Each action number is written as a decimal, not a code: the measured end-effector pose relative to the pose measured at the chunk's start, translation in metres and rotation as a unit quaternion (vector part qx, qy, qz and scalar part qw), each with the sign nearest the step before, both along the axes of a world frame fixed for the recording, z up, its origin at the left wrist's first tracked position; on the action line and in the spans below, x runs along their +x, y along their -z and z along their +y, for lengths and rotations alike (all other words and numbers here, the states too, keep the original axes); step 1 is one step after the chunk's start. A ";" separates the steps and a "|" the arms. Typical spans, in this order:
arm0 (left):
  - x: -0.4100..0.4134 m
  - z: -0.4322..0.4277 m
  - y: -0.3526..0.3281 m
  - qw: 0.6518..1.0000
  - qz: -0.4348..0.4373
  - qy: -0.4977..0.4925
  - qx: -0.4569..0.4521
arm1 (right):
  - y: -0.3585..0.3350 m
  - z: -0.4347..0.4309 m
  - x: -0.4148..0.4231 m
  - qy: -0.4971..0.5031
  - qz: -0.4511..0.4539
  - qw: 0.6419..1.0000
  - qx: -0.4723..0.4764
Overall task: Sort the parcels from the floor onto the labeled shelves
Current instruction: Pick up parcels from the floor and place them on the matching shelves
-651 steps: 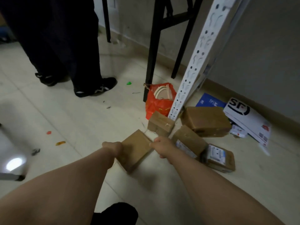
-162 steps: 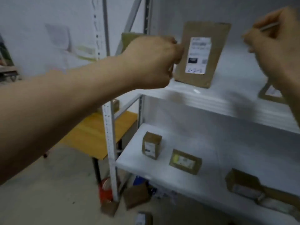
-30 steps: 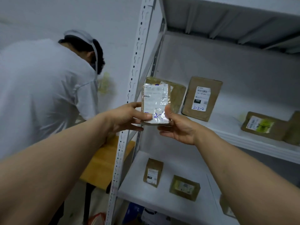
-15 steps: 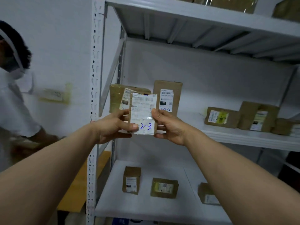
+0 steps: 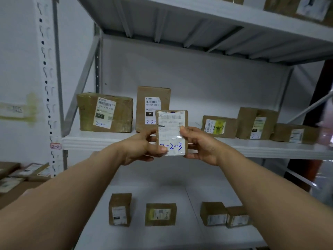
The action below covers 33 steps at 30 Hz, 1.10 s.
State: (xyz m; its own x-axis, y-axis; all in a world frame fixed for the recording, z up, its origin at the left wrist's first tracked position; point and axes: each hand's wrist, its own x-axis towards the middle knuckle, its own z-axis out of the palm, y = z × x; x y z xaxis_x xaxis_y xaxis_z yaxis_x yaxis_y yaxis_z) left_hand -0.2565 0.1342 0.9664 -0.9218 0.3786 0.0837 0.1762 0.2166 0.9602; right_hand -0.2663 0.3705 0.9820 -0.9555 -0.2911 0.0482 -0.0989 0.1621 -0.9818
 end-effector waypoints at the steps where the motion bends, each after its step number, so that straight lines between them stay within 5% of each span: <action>1: -0.006 0.012 -0.002 1.000 0.005 0.002 -0.004 | -0.001 0.012 -0.005 0.004 0.003 1.000 -0.001; 14: -0.078 0.129 -0.018 1.000 0.005 0.018 -0.021 | -0.010 0.122 -0.067 0.034 0.020 0.999 -0.017; 24: -0.134 0.137 -0.008 0.993 0.036 -0.107 0.024 | 0.001 0.087 -0.126 0.139 0.054 0.987 -0.056; 28: -0.163 0.134 0.001 0.984 0.071 -0.159 -0.036 | 0.017 0.066 -0.155 0.196 0.077 0.977 -0.032; 33: -0.196 0.128 0.009 0.959 0.081 -0.209 -0.176 | 0.029 0.057 -0.186 0.231 0.121 0.958 0.117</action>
State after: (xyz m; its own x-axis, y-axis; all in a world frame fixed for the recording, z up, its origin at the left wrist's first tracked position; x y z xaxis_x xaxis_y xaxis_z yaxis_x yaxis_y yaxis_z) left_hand -0.4522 0.2625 0.9569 -0.9849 0.0102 0.1730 0.1438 0.6056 0.7827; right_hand -0.4524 0.4271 0.9530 -0.9539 0.1298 0.2705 -0.1846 0.4570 -0.8701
